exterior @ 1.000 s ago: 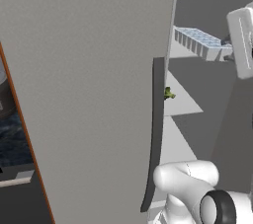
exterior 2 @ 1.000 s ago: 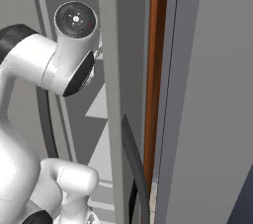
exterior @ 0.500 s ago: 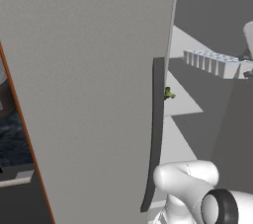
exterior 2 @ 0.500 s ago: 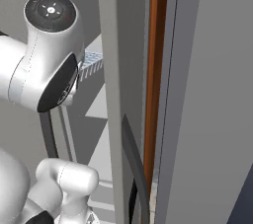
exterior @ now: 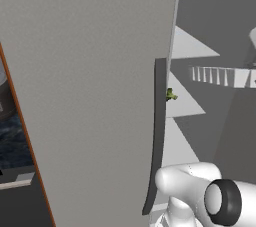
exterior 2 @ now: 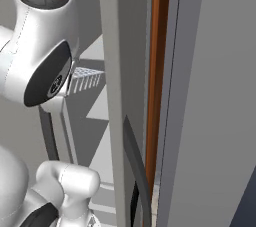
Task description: Open the freezer door, pick up the ice cube tray from the freezer, and place it on the dining counter.
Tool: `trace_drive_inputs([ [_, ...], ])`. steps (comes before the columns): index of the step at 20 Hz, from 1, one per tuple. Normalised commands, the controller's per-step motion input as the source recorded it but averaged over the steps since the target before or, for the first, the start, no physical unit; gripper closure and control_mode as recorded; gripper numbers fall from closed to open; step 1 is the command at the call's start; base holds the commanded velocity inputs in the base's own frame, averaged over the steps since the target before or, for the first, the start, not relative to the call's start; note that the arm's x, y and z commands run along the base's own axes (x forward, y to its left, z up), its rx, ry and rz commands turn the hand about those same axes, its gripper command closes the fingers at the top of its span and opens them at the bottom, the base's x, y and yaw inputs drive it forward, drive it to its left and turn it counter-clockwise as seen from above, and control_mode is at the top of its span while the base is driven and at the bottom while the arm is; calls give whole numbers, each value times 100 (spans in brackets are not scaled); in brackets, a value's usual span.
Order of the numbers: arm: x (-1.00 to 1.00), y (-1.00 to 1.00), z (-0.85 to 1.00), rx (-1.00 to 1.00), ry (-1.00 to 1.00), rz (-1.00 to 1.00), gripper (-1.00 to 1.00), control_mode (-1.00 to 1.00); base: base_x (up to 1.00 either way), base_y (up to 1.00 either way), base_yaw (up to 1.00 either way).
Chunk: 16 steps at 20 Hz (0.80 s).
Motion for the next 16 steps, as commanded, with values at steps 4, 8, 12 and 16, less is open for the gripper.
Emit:
trace_drive_inputs([
  [4,0,9,-2,0,15,0,100,-100,0,0,0],
  [8,0,8,-7,0,13,0,100,-100,0,0,0],
  [12,0,8,-11,0,13,0,100,-100,0,0,0],
  [16,-3,3,-26,0,6,0,100,-100,0,0,0],
])
